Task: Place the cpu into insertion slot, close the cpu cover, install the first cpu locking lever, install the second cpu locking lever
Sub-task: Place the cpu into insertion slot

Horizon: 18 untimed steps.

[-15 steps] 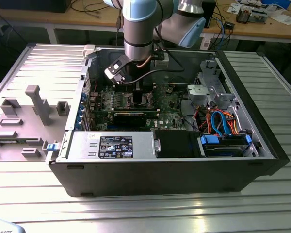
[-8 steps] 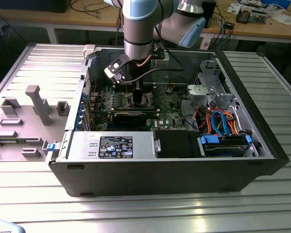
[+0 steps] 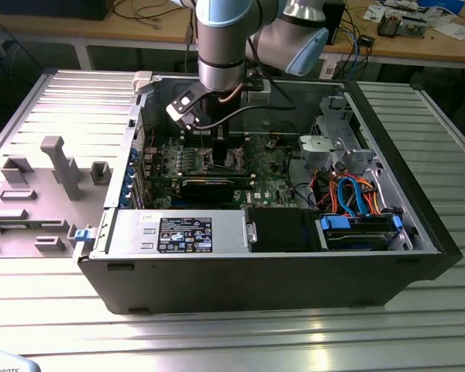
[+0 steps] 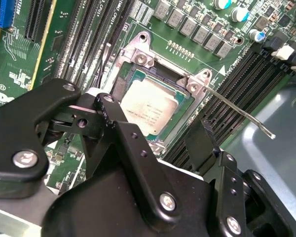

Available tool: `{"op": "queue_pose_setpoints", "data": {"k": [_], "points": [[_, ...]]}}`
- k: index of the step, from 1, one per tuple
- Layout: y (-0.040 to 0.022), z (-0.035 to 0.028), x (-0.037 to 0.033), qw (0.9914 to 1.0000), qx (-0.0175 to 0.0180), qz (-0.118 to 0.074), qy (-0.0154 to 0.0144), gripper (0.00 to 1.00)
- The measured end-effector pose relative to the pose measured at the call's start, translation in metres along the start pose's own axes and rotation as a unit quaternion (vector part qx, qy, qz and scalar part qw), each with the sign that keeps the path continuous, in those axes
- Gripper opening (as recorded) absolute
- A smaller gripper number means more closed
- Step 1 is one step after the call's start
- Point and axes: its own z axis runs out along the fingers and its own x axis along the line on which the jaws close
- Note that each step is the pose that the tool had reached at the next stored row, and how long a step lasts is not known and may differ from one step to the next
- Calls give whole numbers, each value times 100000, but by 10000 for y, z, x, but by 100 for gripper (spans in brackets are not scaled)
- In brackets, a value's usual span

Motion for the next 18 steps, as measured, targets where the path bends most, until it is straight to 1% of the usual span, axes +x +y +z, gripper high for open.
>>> {"op": "queue_pose_setpoints", "data": {"k": [7, 11, 17, 18], "points": [[1, -2, 0, 100000, 31, -4, -16, 75], [1, -29, 0, 100000, 24, 0, -6, 75], [1, -33, 0, 100000, 27, 0, -11, 75], [1, -44, -1, 100000, 46, 0, -37, 74]]}}
